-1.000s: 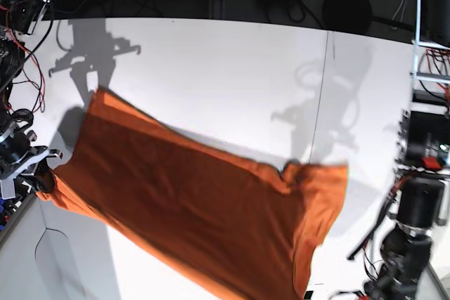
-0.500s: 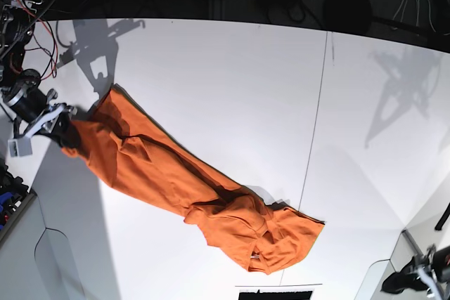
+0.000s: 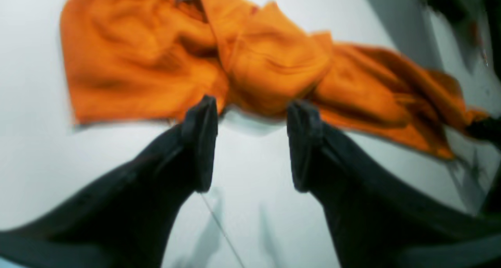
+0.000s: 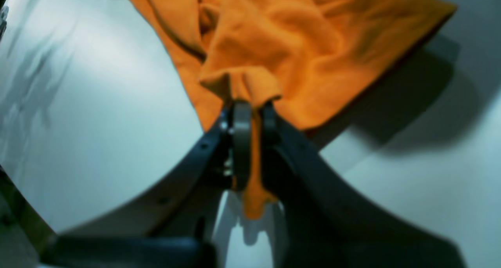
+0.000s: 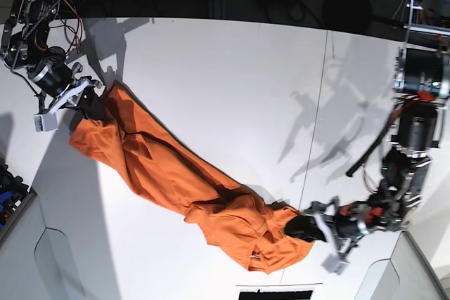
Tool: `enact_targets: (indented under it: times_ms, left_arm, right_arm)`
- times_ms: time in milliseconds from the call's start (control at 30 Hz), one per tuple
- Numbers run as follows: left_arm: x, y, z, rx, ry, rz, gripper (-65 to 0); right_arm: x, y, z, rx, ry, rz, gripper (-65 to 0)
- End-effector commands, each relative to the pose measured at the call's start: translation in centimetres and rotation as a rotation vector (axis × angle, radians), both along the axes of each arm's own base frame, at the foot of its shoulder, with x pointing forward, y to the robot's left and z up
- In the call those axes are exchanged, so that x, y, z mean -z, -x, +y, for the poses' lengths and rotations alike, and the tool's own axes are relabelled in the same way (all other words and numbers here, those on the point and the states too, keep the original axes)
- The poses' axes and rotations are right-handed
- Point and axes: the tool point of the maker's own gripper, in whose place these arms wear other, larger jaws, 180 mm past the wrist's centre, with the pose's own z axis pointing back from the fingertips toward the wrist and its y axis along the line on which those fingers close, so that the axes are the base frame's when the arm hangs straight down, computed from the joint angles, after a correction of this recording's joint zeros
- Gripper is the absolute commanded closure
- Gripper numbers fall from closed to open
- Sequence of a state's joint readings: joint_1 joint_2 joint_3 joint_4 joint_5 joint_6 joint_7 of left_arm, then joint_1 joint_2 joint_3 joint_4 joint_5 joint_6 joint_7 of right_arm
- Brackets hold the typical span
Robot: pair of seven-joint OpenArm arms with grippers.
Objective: Layout the t-shirt on the table in an organized manner, then fold the t-shirt properly
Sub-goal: 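Grasp the shirt end with the left gripper and pull it away from the right gripper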
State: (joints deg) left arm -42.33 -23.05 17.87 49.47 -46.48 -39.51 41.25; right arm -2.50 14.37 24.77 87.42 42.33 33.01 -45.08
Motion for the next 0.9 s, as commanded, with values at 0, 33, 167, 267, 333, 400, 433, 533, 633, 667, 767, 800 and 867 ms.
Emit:
enact_targets:
  times_ms: [0, 33, 167, 267, 333, 400, 433, 533, 633, 667, 767, 800, 867]
  left_arm:
    - [-2.7, -1.6, -1.5, 0.02, 0.006, -0.098, -31.6]
    - [-2.1, -1.8, -2.9, 0.045, -0.037, -0.12, -31.6]
    - [-0.8, -2.8, -6.8, 0.062, -0.175, -0.202, -31.7]
    - [0.3, -3.5, -7.7, 0.062, -0.327, -0.278, -31.7]
    - [1.1, -3.6, -8.0, 0.075, -0.42, -0.321, -31.7]
    - [1.8, -3.5, -8.5, 0.103, -0.492, -0.353, -31.7]
    - [2.0, -3.4, -8.7, 0.111, -0.517, -0.37, -31.7]
    - [2.6, -3.1, -9.4, 0.128, -0.559, -0.392, -31.7]
    - [2.7, -3.0, -10.4, 0.138, -0.553, -0.397, -31.7]
    - [2.6, -3.0, -10.6, 0.14, -0.551, -0.399, -31.7]
    - [2.5, -2.6, -12.2, 0.174, -0.53, -0.407, -31.6]
    - [2.4, -2.6, -12.8, 0.179, -0.518, -0.415, -30.4]
    - [2.3, -2.4, -13.6, 0.188, -0.501, -0.424, -19.7]
  right_arm:
    - [-1.4, -0.9, -0.5, 0.004, 0.007, -0.053, 0.0]
    - [-1.4, -0.9, -0.5, 0.004, 0.011, -0.051, 0.0]
    - [-1.3, -0.9, -0.5, 0.004, 0.014, -0.05, 0.0]
    - [-1.3, -0.9, -0.5, 0.003, 0.017, -0.048, 0.0]
    - [-1.1, -0.8, -0.7, 0.002, 0.035, -0.041, 0.0]
    - [-0.9, -0.7, -0.8, 0.002, 0.045, -0.036, 0.0]
    - [-0.9, -0.7, -0.8, 0.002, 0.045, -0.036, 0.0]
    - [-0.9, -0.8, -0.8, 0.003, 0.045, -0.038, 0.0]
    - [-0.9, -0.8, -0.8, 0.003, 0.045, -0.037, 0.0]
    - [-0.9, -0.8, -0.8, 0.002, 0.045, -0.037, 0.0]
    - [-0.9, -0.8, -0.8, 0.002, 0.045, -0.037, 0.0]
    - [-0.9, -0.8, -0.8, 0.002, 0.045, -0.037, 0.0]
    - [-0.9, -0.7, -0.8, 0.002, 0.047, -0.036, 0.0]
